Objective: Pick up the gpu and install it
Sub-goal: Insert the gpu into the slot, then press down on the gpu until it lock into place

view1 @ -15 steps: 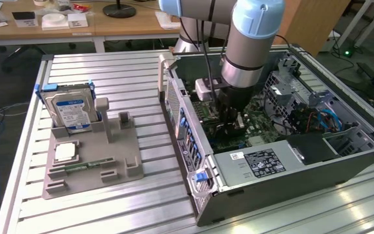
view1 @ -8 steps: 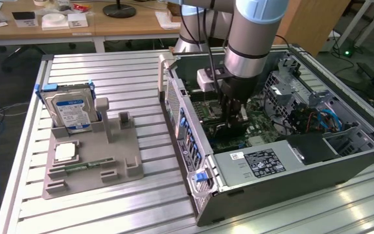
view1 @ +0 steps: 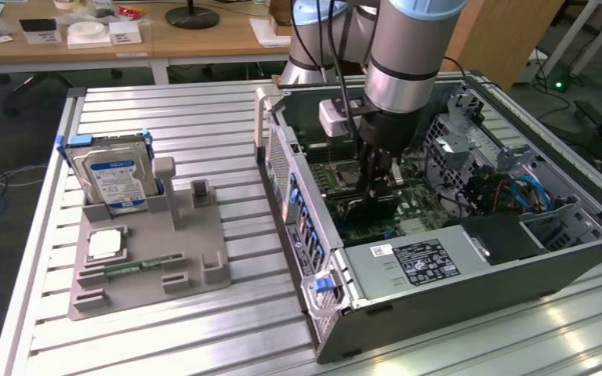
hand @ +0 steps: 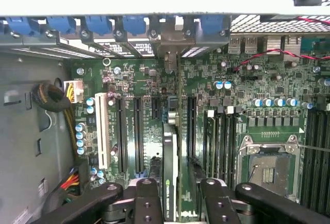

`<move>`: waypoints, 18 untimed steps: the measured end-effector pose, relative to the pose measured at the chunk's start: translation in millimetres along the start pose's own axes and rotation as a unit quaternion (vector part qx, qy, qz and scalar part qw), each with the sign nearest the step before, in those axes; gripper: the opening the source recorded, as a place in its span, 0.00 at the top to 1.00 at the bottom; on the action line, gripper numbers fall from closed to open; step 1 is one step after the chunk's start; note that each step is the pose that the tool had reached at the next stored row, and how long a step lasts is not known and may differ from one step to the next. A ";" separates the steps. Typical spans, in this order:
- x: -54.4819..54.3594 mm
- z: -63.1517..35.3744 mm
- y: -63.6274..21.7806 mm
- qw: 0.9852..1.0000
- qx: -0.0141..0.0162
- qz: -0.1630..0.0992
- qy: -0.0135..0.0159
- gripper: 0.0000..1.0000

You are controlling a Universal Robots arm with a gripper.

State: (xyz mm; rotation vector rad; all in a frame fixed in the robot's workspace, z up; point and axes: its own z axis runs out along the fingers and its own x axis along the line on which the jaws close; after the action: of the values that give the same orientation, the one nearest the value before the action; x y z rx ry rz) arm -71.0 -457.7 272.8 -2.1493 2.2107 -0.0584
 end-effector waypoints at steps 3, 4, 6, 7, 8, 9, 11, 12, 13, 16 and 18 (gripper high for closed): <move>0.0 -0.1 0.0 1.000 0.000 0.000 0.000 0.78; 0.0 -0.1 0.0 1.000 0.000 0.000 0.000 0.84; 0.0 -0.1 0.0 1.000 0.000 0.000 0.000 0.84; 0.0 -0.1 0.0 1.000 0.000 0.000 0.000 0.89; 0.0 -0.1 0.0 1.000 0.000 0.000 0.000 0.89; 0.0 -0.1 0.0 1.000 0.000 0.000 0.000 0.89; 0.0 -0.1 0.0 1.000 0.000 0.000 0.000 0.89; 0.0 -0.1 0.0 1.000 0.000 0.000 0.000 0.89; 0.0 -0.1 0.0 1.000 0.000 0.000 0.000 0.89; 0.0 -0.1 0.0 1.000 0.000 0.000 0.000 0.89; 0.0 -0.1 0.0 1.000 0.000 0.000 0.000 0.89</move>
State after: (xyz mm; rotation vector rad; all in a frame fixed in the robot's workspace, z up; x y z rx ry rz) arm -71.0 -457.7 272.9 -2.1495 2.2108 -0.0585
